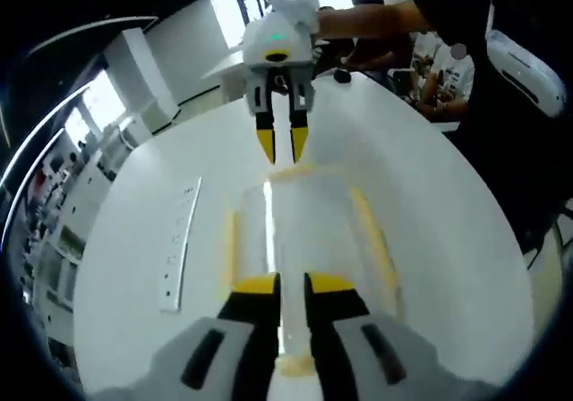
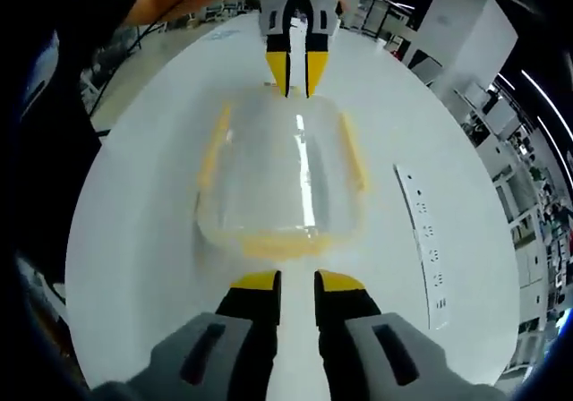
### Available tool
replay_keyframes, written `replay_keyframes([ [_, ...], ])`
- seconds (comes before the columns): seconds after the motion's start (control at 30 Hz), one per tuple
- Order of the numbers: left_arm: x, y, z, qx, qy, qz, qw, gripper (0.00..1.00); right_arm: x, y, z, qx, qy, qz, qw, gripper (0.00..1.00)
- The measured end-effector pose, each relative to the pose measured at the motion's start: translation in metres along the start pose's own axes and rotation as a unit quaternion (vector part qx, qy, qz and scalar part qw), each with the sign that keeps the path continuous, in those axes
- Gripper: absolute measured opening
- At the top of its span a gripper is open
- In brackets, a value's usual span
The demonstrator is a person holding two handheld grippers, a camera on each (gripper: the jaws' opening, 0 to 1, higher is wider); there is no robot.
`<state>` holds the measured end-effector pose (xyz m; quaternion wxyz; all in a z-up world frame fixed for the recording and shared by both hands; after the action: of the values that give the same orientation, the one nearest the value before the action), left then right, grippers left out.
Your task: Snap each plastic latch of the storage box into its locked position after aligning the lid with the box until every specified latch is closed and the lid sits flush.
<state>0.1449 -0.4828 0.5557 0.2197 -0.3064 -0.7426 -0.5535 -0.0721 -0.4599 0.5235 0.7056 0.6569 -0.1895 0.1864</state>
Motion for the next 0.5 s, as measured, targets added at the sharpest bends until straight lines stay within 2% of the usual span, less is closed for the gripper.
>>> replay_keyframes([
  [0.07, 0.009, -0.017, 0.002, -0.011, 0.006, -0.003, 0.9999, 0.02, 0.000, -0.004, -0.001, -0.004, -0.009, 0.009, 0.9999, 0.11],
  [0.17, 0.017, -0.031, 0.003, -0.019, 0.011, -0.003, 0.9998, 0.00, 0.002, -0.010, -0.006, 0.010, -0.028, 0.040, 0.9988, 0.04],
  [0.37, 0.021, -0.045, 0.009, -0.034, 0.012, -0.002, 0.9993, 0.00, -0.002, -0.016, -0.007, 0.012, -0.026, 0.043, 0.9986, 0.01],
  [0.5, 0.021, -0.048, 0.010, -0.042, 0.037, 0.004, 0.9984, 0.00, -0.006, -0.016, -0.005, 0.010, -0.034, 0.061, 0.9975, 0.00],
])
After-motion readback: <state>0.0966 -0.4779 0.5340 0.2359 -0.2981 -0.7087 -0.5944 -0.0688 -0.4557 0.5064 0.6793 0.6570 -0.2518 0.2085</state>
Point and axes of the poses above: the point that each gripper's makers call its tool centre point, and the gripper's own axes: y roughly backward along the fingers, z roughly to its right, x roughly out of its top, the point moved 7 cm from there along y, roughly backward along the fingers, and after that the axes turned 8 degrees about x, right-handed, at the moved point
